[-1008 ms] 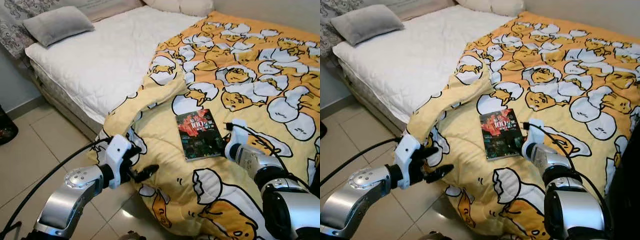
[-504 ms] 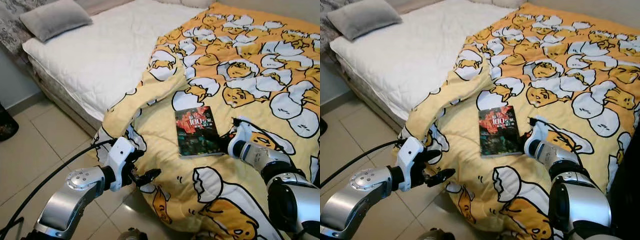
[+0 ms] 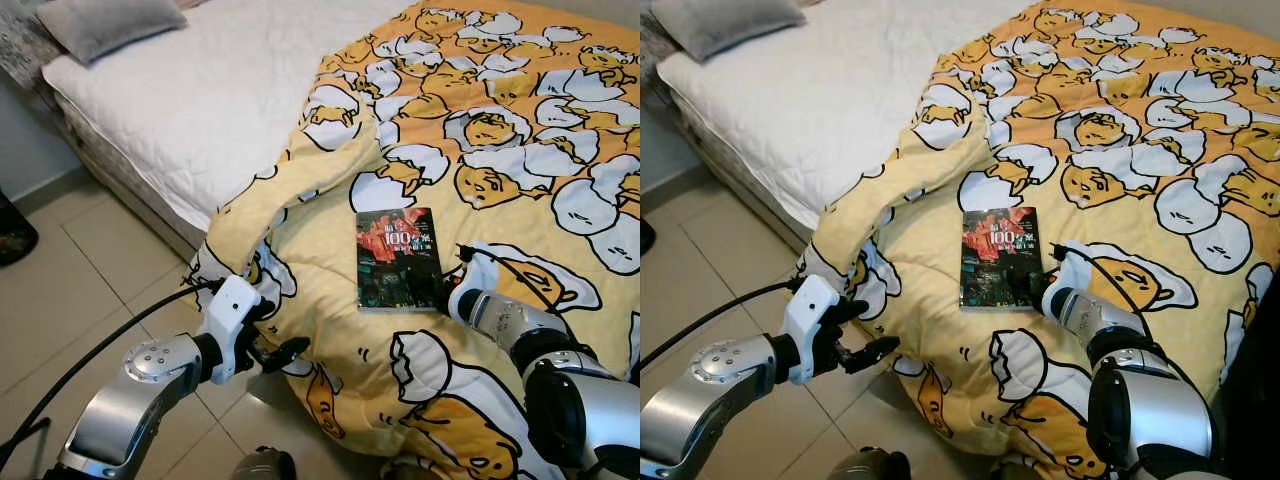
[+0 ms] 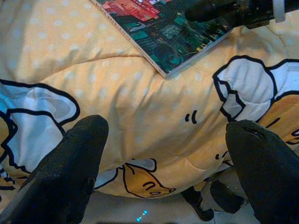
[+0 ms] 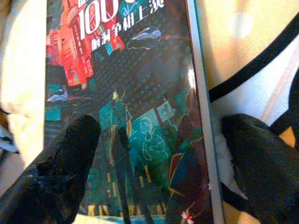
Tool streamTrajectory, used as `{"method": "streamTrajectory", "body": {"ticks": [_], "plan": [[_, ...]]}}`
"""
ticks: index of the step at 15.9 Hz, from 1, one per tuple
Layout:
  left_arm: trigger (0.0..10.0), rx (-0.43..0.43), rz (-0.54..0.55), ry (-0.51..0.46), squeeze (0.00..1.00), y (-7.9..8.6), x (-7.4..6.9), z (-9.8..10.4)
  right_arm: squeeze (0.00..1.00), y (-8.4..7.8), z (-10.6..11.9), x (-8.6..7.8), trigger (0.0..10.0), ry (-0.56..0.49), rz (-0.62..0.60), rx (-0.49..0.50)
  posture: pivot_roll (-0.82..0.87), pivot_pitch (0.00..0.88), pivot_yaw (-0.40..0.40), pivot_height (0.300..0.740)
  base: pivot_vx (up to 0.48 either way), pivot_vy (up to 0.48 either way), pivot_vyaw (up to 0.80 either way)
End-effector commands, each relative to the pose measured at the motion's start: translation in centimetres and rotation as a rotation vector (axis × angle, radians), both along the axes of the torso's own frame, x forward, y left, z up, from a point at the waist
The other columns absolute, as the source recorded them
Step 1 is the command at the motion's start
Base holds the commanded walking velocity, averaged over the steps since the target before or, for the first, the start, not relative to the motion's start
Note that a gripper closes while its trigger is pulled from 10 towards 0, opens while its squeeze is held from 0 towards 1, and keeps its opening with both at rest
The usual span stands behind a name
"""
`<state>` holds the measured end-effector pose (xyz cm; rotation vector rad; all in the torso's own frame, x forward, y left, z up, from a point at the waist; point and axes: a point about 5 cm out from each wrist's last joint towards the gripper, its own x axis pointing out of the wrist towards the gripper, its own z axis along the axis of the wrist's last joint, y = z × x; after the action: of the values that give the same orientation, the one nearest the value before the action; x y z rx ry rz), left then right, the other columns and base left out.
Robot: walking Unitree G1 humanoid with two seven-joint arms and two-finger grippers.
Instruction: Clean up the room
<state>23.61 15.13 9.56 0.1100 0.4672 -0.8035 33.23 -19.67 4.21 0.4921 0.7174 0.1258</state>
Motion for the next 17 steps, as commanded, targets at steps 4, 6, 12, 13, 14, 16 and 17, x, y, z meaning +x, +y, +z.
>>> {"method": "streamTrajectory", "body": {"ticks": [4, 6, 12, 13, 14, 16, 17], "plan": [[10.0, -0.001, 0.038, -0.006, 0.00, 0.1, 0.0, 0.0, 0.00, 2.5, -2.2, -2.0, 10.0, 0.130, -0.041, 0.273, 0.07, 0.149, 0.051, 0.740, 0.000, 0.000, 0.00], [10.0, -0.004, 0.043, -0.009, 0.00, 0.1, 0.2, 0.0, 0.00, 2.9, -1.4, -1.4, 10.0, 0.109, -0.051, 0.356, 0.07, 0.143, 0.052, 0.740, 0.000, 0.000, 0.00], [10.0, -0.006, 0.056, -0.034, 0.00, 0.2, 1.1, 0.4, 0.00, 4.0, 1.7, 0.7, 10.0, 0.031, -0.023, 0.507, 0.06, 0.126, 0.047, 0.740, 0.000, 0.000, 0.00], [10.0, -0.003, 0.060, -0.037, 0.00, 0.3, 1.1, 0.4, 0.00, 4.1, 2.1, 0.9, 10.0, 0.026, 0.004, 0.509, 0.06, 0.122, 0.041, 0.740, 0.000, 0.000, 0.00], [10.0, 0.000, 0.063, -0.038, 0.00, 0.4, 1.1, 0.3, 0.00, 4.3, 2.6, 1.0, 10.0, 0.022, 0.040, 0.507, 0.06, 0.120, 0.039, 0.740, 0.000, 0.000, 0.00], [10.0, 0.003, 0.065, -0.035, 0.00, 0.5, 1.0, 0.1, 0.00, 4.6, 2.6, 1.0, 10.0, 0.023, 0.093, 0.473, 0.05, 0.117, 0.040, 0.740, 0.000, 0.000, 0.00], [10.0, 0.004, 0.066, -0.033, 0.00, 0.5, 1.0, 0.0, 0.00, 4.8, 2.3, 0.9, 10.0, 0.029, 0.096, 0.458, 0.05, 0.117, 0.040, 0.740, 0.000, 0.000, 0.00]]}}
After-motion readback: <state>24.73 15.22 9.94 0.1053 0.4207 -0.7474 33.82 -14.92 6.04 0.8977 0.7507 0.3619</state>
